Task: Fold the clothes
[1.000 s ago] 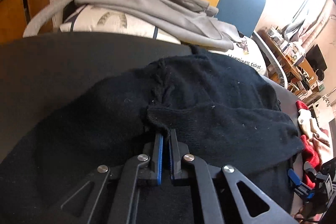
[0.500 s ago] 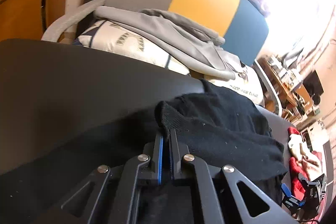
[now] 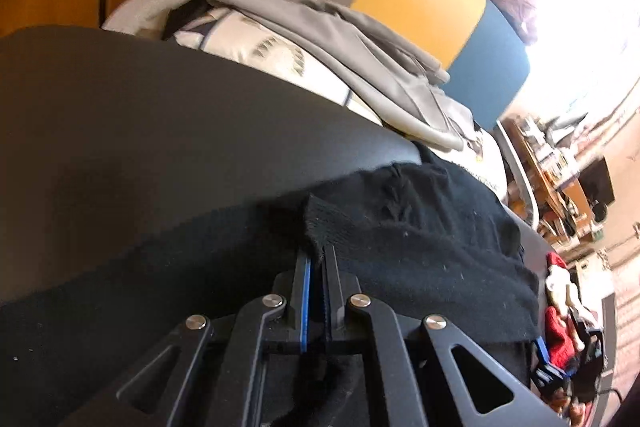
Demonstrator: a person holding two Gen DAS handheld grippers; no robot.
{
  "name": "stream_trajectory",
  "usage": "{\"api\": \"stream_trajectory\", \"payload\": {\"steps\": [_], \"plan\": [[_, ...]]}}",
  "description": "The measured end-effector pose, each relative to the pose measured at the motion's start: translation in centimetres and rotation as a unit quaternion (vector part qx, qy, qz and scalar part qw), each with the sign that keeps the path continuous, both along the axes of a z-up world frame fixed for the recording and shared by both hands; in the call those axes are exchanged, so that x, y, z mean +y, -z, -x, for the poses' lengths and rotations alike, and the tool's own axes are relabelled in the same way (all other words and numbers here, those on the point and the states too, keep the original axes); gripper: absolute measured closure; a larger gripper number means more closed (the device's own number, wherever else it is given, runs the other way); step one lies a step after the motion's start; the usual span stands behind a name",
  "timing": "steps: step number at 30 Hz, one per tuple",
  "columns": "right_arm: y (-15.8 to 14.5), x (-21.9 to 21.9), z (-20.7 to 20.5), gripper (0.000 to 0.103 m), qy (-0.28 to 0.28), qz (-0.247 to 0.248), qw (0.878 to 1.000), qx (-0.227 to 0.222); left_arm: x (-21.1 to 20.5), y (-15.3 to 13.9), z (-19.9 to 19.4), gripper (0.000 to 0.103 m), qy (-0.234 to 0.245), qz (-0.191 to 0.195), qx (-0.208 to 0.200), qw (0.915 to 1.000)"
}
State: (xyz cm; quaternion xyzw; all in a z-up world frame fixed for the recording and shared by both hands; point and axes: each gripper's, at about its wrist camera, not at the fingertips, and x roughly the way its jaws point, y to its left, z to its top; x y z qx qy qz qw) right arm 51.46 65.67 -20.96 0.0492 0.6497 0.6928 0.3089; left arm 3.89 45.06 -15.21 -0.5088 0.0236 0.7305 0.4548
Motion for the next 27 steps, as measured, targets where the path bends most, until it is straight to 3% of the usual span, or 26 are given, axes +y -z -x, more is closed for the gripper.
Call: {"api": "stream_trajectory", "payload": {"steps": [2,4,6,8,9,10,13,15,19,21,23,24,27], "plan": [[-0.5,-0.5,-0.5,0.031,-0.012,-0.018,1.000,0.001,-0.2,0.0,0.1,0.100,-0.001,0.004,0.001,1.0000],[-0.4,-0.7,-0.7,0.031,-0.033,-0.005,0.999,-0.025,-0.5,0.2,0.1,0.100,-0.001,0.007,-0.005,1.0000],[-0.9,-1.0,-0.9,0.031,-0.048,-0.019,0.995,-0.083,-0.8,0.4,0.0,0.099,-0.004,0.008,-0.011,0.9999],[-1.9,-1.1,-0.4,0.047,-0.075,-0.047,0.982,-0.164,-1.1,0.6,-0.1,0.099,-0.004,0.011,-0.012,0.9999],[-2.0,-0.9,-0.4,0.071,-0.087,-0.045,0.981,-0.169,-1.1,0.7,-0.1,0.099,-0.001,0.013,-0.013,0.9998],[-1.6,-0.7,-0.5,0.082,-0.097,-0.031,0.983,-0.152,-1.0,0.9,-0.3,0.099,0.003,0.016,-0.014,0.9998],[-0.2,-0.3,-1.0,0.082,-0.101,0.024,0.994,-0.034,-0.8,1.2,-0.6,0.099,0.012,0.025,-0.014,0.9995],[0.0,-0.3,-0.4,0.081,-0.095,0.037,0.995,-0.009,-0.9,1.4,-0.7,0.099,0.011,0.025,-0.018,0.9995],[1.5,0.2,1.1,0.050,-0.053,0.095,0.994,-0.018,-1.0,1.5,-0.8,0.099,0.014,0.025,-0.021,0.9994],[1.1,0.4,1.6,0.050,-0.034,0.089,0.994,-0.046,-1.1,1.4,-0.8,0.099,0.017,0.024,-0.020,0.9994],[0.1,0.5,2.2,0.070,-0.024,0.060,0.994,-0.085,-1.0,1.3,-0.8,0.099,0.021,0.024,-0.019,0.9993],[-0.7,0.4,2.7,0.100,-0.031,0.039,0.992,-0.117,-1.1,1.1,-0.8,0.099,0.023,0.022,-0.018,0.9993],[-2.5,-0.8,3.3,0.099,-0.059,-0.009,0.985,-0.163,-1.3,0.6,-1.0,0.099,0.029,0.012,-0.017,0.9994]]}}
